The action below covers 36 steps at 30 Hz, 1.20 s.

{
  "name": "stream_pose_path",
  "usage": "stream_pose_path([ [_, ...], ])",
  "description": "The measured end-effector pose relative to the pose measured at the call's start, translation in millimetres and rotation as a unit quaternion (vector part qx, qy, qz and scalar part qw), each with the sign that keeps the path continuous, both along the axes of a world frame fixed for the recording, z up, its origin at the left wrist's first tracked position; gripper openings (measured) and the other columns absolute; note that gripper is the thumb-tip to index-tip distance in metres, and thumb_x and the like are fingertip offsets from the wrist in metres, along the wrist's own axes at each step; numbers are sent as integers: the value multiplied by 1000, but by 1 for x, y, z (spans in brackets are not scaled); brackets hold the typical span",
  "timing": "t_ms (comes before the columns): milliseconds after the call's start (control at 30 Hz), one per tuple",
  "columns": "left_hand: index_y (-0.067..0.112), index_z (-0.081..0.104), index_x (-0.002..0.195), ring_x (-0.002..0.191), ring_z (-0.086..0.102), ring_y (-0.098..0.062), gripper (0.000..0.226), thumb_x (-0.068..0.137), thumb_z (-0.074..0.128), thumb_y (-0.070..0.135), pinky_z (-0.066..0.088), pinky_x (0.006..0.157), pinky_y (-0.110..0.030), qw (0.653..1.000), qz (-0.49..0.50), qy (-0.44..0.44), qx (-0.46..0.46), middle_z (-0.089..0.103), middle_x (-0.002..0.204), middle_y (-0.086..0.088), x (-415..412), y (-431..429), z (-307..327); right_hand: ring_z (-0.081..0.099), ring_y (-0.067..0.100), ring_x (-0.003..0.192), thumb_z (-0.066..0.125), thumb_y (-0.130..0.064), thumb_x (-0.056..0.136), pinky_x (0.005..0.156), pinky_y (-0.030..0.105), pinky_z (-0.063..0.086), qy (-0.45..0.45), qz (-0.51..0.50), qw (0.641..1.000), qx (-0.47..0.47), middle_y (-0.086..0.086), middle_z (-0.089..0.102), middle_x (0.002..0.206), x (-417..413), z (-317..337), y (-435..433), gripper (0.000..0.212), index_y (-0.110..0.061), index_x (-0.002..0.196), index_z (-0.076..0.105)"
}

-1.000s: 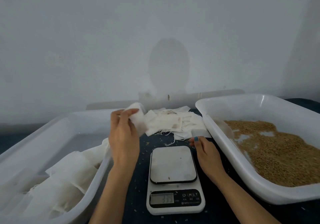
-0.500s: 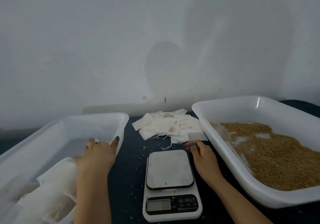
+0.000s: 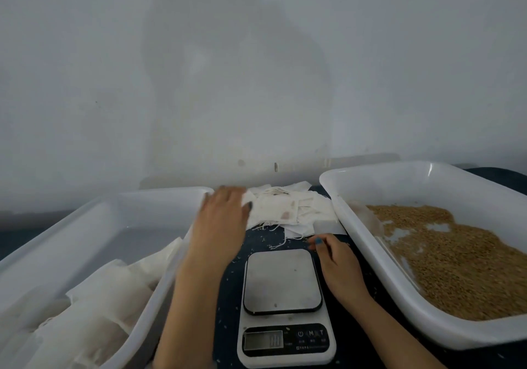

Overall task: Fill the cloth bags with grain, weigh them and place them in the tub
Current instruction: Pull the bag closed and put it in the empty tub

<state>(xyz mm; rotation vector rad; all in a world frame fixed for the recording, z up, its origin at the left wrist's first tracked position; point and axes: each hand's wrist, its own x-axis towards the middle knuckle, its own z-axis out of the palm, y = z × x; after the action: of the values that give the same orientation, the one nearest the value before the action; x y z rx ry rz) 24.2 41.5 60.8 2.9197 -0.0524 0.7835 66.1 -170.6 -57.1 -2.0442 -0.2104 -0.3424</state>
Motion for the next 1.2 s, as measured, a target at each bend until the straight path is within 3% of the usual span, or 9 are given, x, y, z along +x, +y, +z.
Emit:
stream_pose_path([
  [167,25,37,151,143,32,-22,43,108,31,30,23,116,-36,966,-159,190,-71,40,154,-3,59,-20,-35,60,-3,83,45,-26,104,67,9,43,-13,7,1000,24,-13,69,91,-2,2,0,21,-28,97,65],
  [267,34,27,155,151,15,-23,48,108,18,42,10,121,-36,935,-153,313,-60,20,163,-9,89,-26,-56,60,-1,86,48,-22,102,68,12,42,-7,7,1000,18,-12,68,93,0,1,1,18,-27,100,65],
  [433,40,12,157,153,0,-31,51,106,8,46,5,124,-47,922,-103,372,-32,-3,165,-15,119,-35,-66,58,0,87,51,-17,100,68,12,40,-5,4,1000,9,-12,66,94,1,0,1,17,-28,101,64],
  [567,24,8,159,153,7,-28,63,104,11,54,11,123,-47,916,-69,394,1,-2,166,-10,126,-38,-69,57,0,87,53,-17,99,67,13,40,-1,6,1000,4,-13,65,94,0,-1,0,17,-31,99,62],
  [700,16,9,158,151,11,-33,53,109,23,29,19,121,-50,919,-63,388,13,-1,165,-17,123,-37,-70,58,-2,83,55,-18,98,66,14,42,1,6,1000,9,-15,66,92,0,0,1,18,-34,95,62],
  [867,0,26,151,145,26,-34,46,108,28,14,26,116,-39,937,-82,334,-68,30,155,-23,124,-29,-75,59,-1,84,56,-19,97,71,22,48,3,9,1000,11,-15,67,92,-1,-1,1,17,-34,94,62],
  [967,17,54,136,135,38,-33,39,106,29,19,34,108,-36,964,-50,234,-116,45,142,-15,132,-21,-73,60,1,86,56,-18,96,74,25,50,3,11,1000,10,-15,67,92,-1,0,2,19,-36,92,62],
  [1033,29,51,140,132,39,-33,45,106,23,23,32,107,-37,962,-35,251,-98,46,144,-13,136,-17,-76,60,0,86,56,-17,96,72,22,48,1,9,1000,7,-16,66,92,-1,0,2,21,-38,90,60],
  [1200,11,58,136,123,47,-35,47,109,24,27,38,103,-34,948,-30,237,-209,53,135,-23,134,-15,-84,60,-3,85,57,-19,96,70,18,47,5,14,1000,6,-18,67,93,0,-1,1,18,-36,91,62],
])
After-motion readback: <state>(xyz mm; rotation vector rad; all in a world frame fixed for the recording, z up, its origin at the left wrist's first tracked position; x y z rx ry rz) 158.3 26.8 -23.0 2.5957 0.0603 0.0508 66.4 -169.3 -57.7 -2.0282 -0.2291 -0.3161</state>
